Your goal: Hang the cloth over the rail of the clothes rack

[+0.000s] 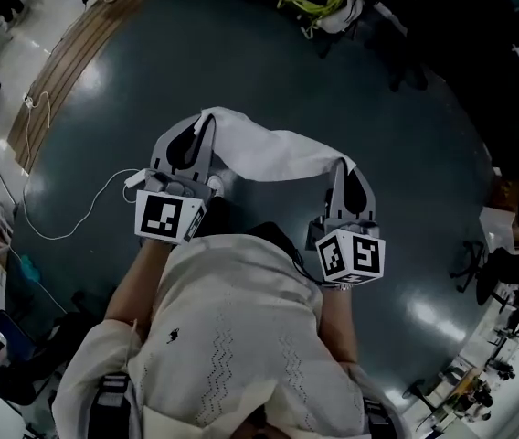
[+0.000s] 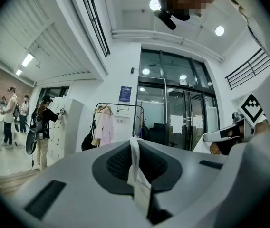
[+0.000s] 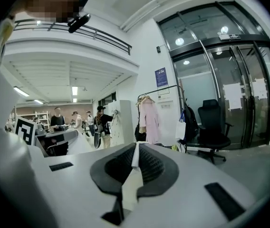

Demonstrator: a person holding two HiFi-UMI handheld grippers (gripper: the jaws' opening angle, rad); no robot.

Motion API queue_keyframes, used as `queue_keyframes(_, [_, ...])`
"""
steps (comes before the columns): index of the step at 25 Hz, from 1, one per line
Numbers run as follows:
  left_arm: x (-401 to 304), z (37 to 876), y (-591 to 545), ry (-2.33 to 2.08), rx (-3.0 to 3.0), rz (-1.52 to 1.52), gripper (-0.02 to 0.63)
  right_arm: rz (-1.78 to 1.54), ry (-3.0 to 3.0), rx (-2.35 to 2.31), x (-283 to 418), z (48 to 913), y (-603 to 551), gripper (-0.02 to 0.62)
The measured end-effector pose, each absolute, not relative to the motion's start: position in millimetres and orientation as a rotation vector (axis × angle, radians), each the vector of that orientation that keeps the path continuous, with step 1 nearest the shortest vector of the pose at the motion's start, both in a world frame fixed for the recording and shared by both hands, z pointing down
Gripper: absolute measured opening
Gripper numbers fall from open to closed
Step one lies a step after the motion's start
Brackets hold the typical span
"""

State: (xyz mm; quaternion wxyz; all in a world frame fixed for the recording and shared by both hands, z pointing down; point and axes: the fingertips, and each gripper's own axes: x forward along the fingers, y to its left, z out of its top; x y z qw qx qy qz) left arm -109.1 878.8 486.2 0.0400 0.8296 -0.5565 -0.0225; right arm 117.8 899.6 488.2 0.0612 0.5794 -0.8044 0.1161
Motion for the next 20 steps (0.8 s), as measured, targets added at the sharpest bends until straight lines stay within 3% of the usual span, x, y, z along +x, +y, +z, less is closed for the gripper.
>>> queue_keyframes(9, [-135,470,794,-1.702,2.572,-0.081,0.018,0.379,-2.434,1.801,100,480,816,0.023])
queue_keyframes(20, [-113,499,660,-1.736,2.530,0.001,0.018,0.413,-2.471,1.737,118,508,665,0.023])
